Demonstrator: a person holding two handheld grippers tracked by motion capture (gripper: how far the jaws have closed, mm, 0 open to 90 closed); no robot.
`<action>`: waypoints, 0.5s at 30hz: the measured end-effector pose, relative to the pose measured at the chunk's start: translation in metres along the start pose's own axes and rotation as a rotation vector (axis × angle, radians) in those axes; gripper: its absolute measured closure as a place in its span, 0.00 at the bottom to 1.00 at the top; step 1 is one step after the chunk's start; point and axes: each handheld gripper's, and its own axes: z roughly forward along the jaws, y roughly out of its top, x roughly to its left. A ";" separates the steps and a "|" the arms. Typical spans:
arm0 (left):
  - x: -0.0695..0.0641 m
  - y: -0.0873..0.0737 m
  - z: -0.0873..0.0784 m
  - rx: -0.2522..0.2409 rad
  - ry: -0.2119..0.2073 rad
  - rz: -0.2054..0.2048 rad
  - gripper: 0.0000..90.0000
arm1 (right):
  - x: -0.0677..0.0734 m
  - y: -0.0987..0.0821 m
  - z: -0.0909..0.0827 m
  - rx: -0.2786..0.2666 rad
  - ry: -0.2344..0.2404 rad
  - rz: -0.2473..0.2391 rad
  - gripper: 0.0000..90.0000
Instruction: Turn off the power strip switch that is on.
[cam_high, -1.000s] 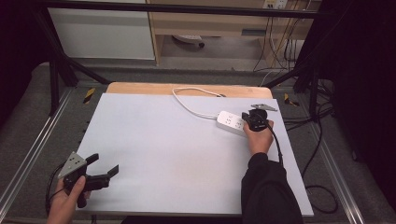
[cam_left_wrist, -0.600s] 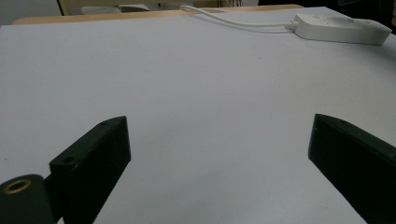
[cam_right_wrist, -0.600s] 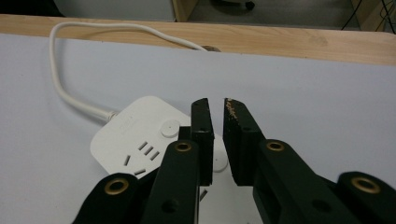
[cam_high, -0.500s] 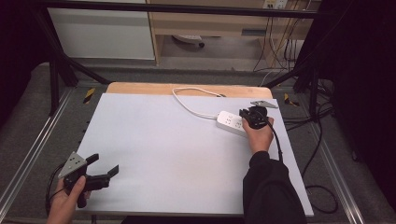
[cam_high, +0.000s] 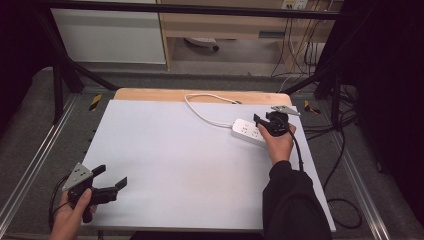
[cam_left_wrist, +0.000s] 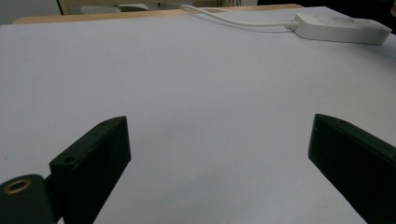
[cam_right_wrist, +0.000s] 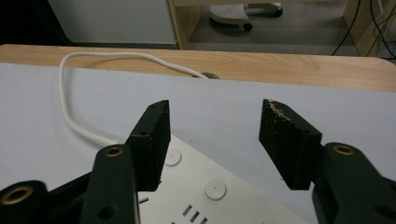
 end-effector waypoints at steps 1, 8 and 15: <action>0.000 0.000 0.000 -0.001 0.000 0.000 0.06 | 0.000 0.000 0.000 -0.001 0.000 0.001 0.44; 0.000 0.000 0.000 0.000 0.001 0.001 0.06 | 0.000 0.004 -0.005 -0.007 -0.010 0.019 0.28; 0.000 0.000 0.000 -0.002 0.001 0.001 0.06 | 0.001 0.008 -0.011 -0.027 -0.019 0.016 0.20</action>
